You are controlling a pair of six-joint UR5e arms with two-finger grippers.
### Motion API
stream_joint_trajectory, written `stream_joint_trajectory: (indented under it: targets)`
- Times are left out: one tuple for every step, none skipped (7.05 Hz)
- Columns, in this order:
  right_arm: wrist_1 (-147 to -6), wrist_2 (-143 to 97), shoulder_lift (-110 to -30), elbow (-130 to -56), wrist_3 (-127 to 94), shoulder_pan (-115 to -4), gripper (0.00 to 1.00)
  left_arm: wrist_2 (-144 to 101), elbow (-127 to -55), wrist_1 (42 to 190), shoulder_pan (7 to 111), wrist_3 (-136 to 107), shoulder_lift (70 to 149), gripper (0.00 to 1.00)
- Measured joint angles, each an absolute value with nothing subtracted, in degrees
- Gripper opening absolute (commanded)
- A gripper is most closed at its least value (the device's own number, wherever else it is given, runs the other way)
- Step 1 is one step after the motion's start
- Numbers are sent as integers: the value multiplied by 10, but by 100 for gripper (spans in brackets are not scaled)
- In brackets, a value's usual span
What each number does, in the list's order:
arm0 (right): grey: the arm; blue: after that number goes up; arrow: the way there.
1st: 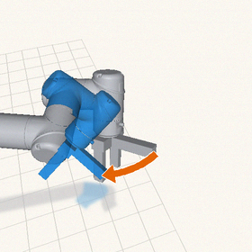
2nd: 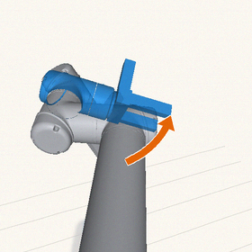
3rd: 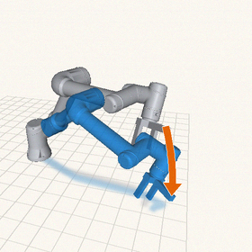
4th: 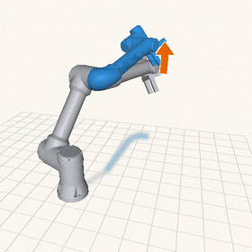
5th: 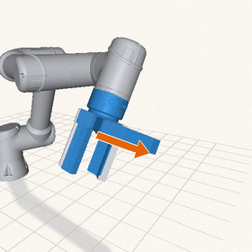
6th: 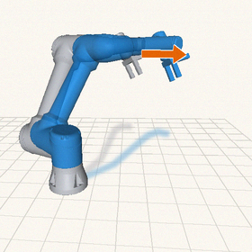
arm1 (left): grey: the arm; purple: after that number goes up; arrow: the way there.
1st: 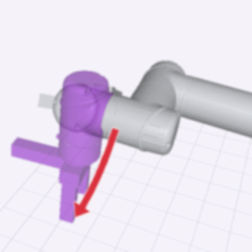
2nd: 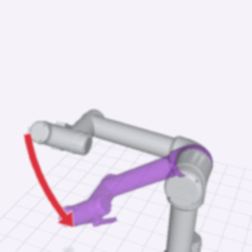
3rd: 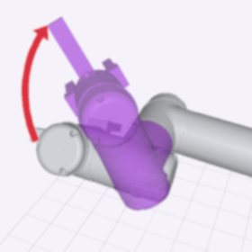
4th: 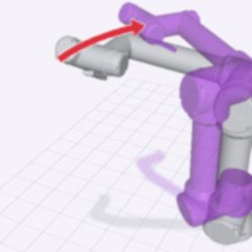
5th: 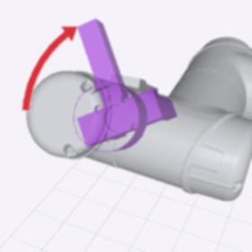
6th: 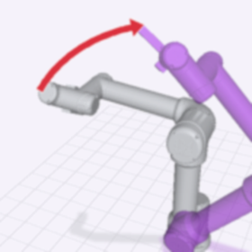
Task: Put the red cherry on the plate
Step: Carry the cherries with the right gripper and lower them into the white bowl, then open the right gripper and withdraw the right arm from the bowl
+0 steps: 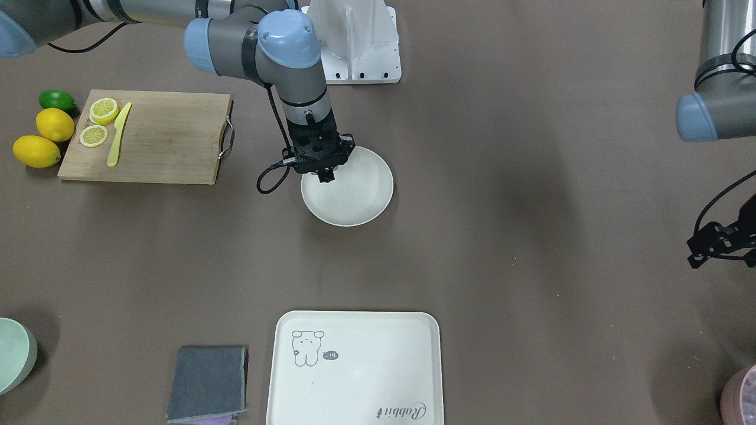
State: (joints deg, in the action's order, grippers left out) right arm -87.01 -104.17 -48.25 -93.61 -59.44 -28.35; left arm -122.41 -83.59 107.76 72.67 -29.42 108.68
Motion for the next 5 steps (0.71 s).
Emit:
stream_joint_trajectory:
  targets:
    - [-847, -1034, -476, -916, -603, -275, 31, -1227, -833, 1078, 736, -290, 1083, 98]
    - [-832, -1030, -471, -904, -609, -269, 99, -1230, -831, 1078, 745, -288, 1080, 98]
    - [-825, -1028, -463, -898, -616, -266, 100, -1236, -831, 1078, 754, -287, 1076, 98]
    - [-823, -1026, -452, -894, -631, -265, 100, -1247, -831, 1079, 762, -286, 1072, 98]
    - [-827, -1026, -441, -894, -650, -269, 100, -1262, -832, 1079, 772, -286, 1067, 98]
